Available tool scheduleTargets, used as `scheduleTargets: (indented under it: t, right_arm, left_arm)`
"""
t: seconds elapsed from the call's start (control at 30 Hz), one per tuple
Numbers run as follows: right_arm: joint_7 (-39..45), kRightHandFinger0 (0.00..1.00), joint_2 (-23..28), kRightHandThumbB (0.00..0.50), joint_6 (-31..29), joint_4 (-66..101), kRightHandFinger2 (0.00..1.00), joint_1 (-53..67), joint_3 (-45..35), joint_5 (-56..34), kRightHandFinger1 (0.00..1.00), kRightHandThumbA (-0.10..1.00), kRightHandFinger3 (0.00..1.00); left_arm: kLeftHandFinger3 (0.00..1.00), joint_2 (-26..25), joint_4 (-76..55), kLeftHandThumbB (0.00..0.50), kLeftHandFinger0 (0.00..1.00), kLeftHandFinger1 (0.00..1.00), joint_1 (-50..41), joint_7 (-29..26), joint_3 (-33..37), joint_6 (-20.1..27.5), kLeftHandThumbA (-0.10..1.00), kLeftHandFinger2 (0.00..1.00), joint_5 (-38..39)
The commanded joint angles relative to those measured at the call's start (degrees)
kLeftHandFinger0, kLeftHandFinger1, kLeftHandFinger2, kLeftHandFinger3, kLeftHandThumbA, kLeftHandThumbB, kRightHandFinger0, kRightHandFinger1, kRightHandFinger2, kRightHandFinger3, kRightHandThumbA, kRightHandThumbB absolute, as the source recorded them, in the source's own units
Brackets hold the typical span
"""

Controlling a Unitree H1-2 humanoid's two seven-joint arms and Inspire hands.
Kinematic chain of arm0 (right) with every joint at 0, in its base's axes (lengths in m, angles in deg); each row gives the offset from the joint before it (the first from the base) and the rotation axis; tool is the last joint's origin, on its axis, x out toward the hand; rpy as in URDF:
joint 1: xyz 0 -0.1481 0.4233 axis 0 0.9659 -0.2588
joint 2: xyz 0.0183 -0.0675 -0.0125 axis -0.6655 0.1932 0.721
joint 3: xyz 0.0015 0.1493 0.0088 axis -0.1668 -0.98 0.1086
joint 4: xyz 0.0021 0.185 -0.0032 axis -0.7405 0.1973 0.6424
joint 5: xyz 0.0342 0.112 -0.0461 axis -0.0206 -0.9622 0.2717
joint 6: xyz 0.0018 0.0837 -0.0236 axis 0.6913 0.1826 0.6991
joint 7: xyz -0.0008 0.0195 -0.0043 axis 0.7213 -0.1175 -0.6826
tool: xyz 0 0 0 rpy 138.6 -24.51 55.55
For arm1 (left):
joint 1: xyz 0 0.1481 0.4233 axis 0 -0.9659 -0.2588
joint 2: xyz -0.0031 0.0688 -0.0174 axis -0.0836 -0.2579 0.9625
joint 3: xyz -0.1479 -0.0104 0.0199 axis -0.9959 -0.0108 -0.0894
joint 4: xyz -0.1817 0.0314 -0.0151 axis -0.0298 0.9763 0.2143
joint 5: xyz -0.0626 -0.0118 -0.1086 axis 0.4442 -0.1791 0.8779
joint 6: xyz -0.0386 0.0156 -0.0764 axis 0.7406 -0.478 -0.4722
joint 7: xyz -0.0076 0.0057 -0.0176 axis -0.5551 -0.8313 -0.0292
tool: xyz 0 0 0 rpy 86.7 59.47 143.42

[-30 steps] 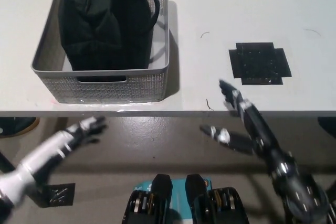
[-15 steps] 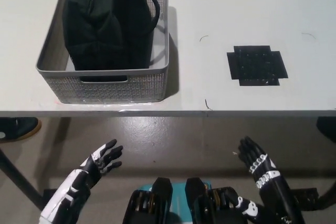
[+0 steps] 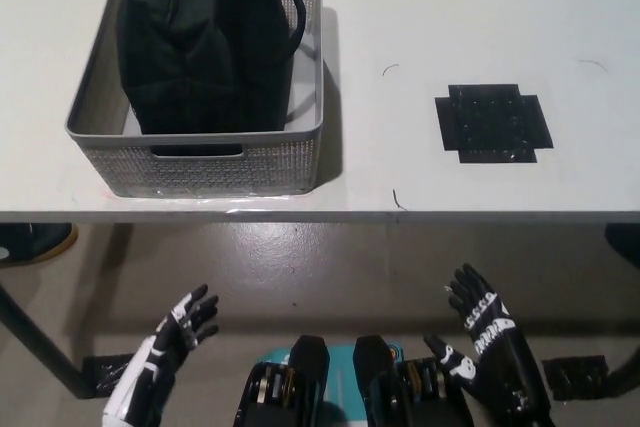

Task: Use both hands to pick up a lunch bag on the right hand side and place it into a container on the left hand side

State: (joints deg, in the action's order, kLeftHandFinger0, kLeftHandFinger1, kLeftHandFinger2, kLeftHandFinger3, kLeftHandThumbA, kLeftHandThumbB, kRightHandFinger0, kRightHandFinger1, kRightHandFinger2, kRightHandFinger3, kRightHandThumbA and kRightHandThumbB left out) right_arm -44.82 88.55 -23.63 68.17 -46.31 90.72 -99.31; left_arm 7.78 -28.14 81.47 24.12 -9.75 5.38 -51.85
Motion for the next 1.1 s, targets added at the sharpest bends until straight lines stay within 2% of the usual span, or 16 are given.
scheduleTargets:
  t: [0.0, 0.1, 0.23, 0.57, 0.7, 0.87, 1.07]
  right_arm:
    - [1.7, 1.00, -0.8, 0.338, -5.8, -0.3, 1.00, -0.8, -1.2, -1.6, 1.00, 1.00, 1.00]
    - [1.7, 1.00, -0.9, 0.320, -6.0, -0.8, 1.00, -1.1, -1.4, -1.2, 1.00, 1.00, 1.00]
    - [1.5, 1.00, -1.1, 0.323, -6.1, -0.9, 1.00, -1.8, -1.9, -0.8, 1.00, 1.00, 1.00]
    - [2.1, 1.00, -0.9, 0.301, -6.3, -1.1, 1.00, -2.5, -2.3, -0.5, 1.00, 1.00, 1.00]
    - [2.1, 1.00, -1.1, 0.325, -4.8, -0.3, 1.00, -2.3, -2.4, -1.3, 1.00, 1.00, 1.00]
    - [2.1, 1.00, -1.0, 0.323, -4.0, 0.4, 1.00, -2.2, -2.6, -1.6, 1.00, 1.00, 1.00]
    - [2.0, 0.98, -0.9, 0.297, -4.3, 0.2, 1.00, -2.3, -2.5, -0.9, 1.00, 1.00, 1.00]
  left_arm:
    - [1.00, -1.3, -0.3, 0.136, 1.00, 1.00, 0.7, -3.8, -0.1, 5.3, 1.00, 1.00, -1.3]
    - [1.00, -1.6, -0.3, 0.131, 1.00, 1.00, 0.8, -4.4, 0.1, 5.6, 1.00, 1.00, -1.6]
    - [1.00, -2.2, -0.8, 0.110, 1.00, 1.00, 1.3, -5.0, 0.4, 5.1, 1.00, 1.00, -1.7]
    - [1.00, -2.7, -1.3, 0.114, 1.00, 1.00, 1.8, -6.4, 0.5, 3.6, 1.00, 1.00, -1.2]
    - [1.00, -2.9, -1.2, 0.097, 1.00, 1.00, 1.8, -6.8, 0.7, 4.0, 1.00, 1.00, -1.3]
    - [1.00, -3.0, -1.2, 0.095, 1.00, 1.00, 2.1, -6.9, 0.9, 3.8, 1.00, 1.00, -1.2]
    - [1.00, -3.2, -1.4, 0.089, 1.00, 1.00, 2.1, -7.2, 1.2, 3.6, 1.00, 1.00, -1.2]
